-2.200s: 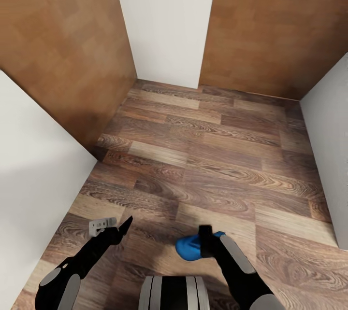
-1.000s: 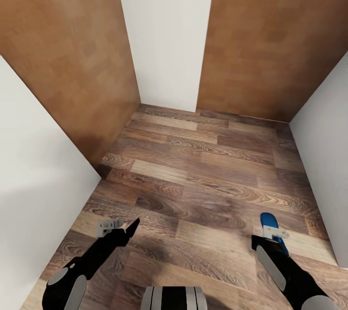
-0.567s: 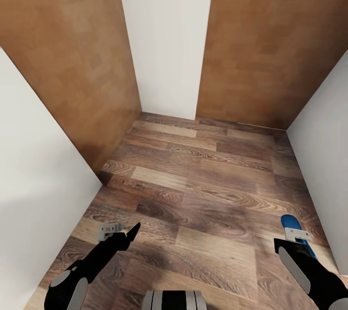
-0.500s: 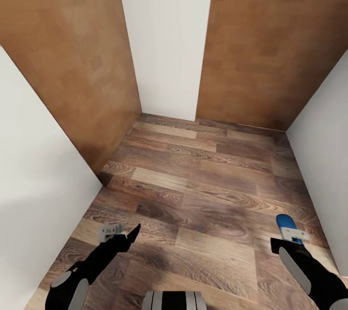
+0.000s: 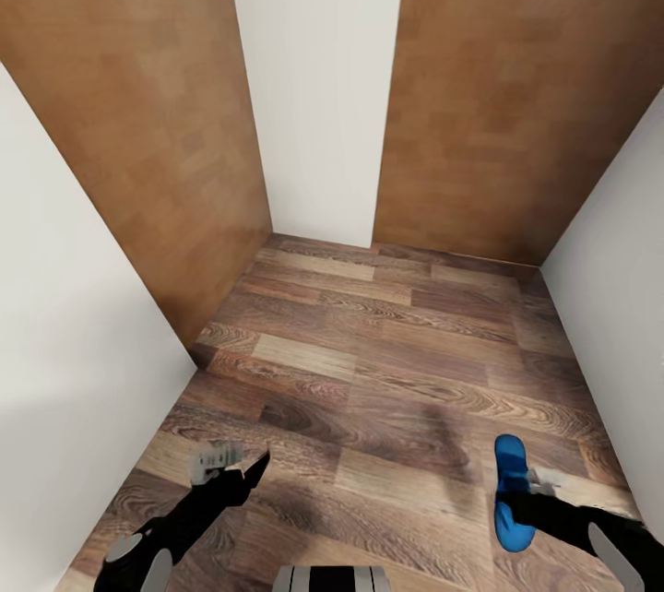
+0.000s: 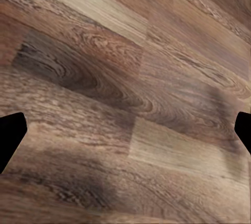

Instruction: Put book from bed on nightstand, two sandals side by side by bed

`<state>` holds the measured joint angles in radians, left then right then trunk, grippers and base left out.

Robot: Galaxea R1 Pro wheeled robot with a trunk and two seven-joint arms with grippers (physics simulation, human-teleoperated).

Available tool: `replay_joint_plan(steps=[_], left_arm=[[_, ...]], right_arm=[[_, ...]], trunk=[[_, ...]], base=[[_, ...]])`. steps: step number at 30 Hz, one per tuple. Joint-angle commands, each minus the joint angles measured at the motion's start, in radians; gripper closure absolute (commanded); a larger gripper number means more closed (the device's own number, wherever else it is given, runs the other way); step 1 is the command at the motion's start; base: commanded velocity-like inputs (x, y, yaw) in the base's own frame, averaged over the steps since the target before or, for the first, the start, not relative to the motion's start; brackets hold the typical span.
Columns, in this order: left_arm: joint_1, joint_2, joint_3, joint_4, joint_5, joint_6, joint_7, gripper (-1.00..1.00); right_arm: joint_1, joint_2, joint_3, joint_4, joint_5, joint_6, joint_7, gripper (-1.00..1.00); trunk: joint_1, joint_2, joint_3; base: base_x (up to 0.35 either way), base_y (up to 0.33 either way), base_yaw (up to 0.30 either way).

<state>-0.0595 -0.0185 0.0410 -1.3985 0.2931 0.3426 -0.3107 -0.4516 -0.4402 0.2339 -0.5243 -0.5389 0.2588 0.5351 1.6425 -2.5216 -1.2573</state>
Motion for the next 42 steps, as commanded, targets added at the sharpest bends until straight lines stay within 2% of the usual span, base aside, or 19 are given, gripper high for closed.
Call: replay_joint_plan(steps=[1, 2, 3, 6, 8, 10, 14, 22, 42], left_arm=[[0.0, -0.001, 0.003, 0.009, 0.01, 0.01, -0.005, -1.0], [0.001, 0.0, 0.003, 0.04, 0.009, 0.008, -0.006, -1.0], [0.001, 0.0, 0.003, 0.067, 0.009, 0.004, -0.007, -1.0], [0.001, 0.0, 0.004, 0.142, 0.008, -0.034, -0.008, -1.0], [0.001, 0.0, 0.005, 0.176, 0.008, -0.076, -0.008, -1.0], [0.001, 0.0, 0.005, 0.192, 0.008, -0.103, -0.008, -1.0], [0.001, 0.0, 0.004, 0.201, 0.008, -0.114, -0.008, -1.0], [0.001, 0.0, 0.005, 0.202, 0.009, -0.116, -0.008, -1.0], [0.001, 0.0, 0.007, 0.204, 0.009, -0.117, -0.008, -1.0]], right_arm=[[-0.001, -0.001, 0.004, 0.025, -0.016, -0.021, 0.028, 1.0], [-0.001, -0.001, 0.004, 0.089, -0.016, -0.082, 0.099, 1.0], [-0.001, -0.001, 0.004, 0.124, -0.016, -0.108, 0.141, 1.0], [-0.001, -0.001, 0.004, 0.186, -0.014, -0.141, 0.202, 1.0], [-0.001, 0.0, 0.004, 0.209, -0.013, -0.153, 0.218, 1.0], [-0.001, 0.003, 0.004, 0.221, -0.012, -0.181, 0.225, 1.0], [-0.001, 0.004, 0.004, 0.23, -0.012, -0.238, 0.23, 1.0], [-0.001, 0.005, 0.004, 0.29, -0.013, -0.245, 0.228, 1.0], [-0.001, 0.009, 0.004, 0.298, -0.012, -0.245, 0.224, 1.0]], trunk=[[-0.001, 0.0, 0.003], [-0.001, 0.0, 0.007], [-0.002, 0.0, 0.011], [-0.003, 0.001, 0.023], [-0.004, 0.002, 0.03], [-0.005, 0.002, 0.038], [-0.006, 0.003, 0.054], [-0.01, 0.005, 0.085], [-0.019, 0.01, 0.162]], base=[[0.0, 0.0, 0.0], [0.0, 0.0, 0.0], [0.0, 0.0, 0.0], [0.0, 0.0, 0.0], [0.0, 0.0, 0.0], [0.0, 0.0, 0.0], [0.0, 0.0, 0.0], [0.0, 0.0, 0.0], [0.0, 0.0, 0.0]])
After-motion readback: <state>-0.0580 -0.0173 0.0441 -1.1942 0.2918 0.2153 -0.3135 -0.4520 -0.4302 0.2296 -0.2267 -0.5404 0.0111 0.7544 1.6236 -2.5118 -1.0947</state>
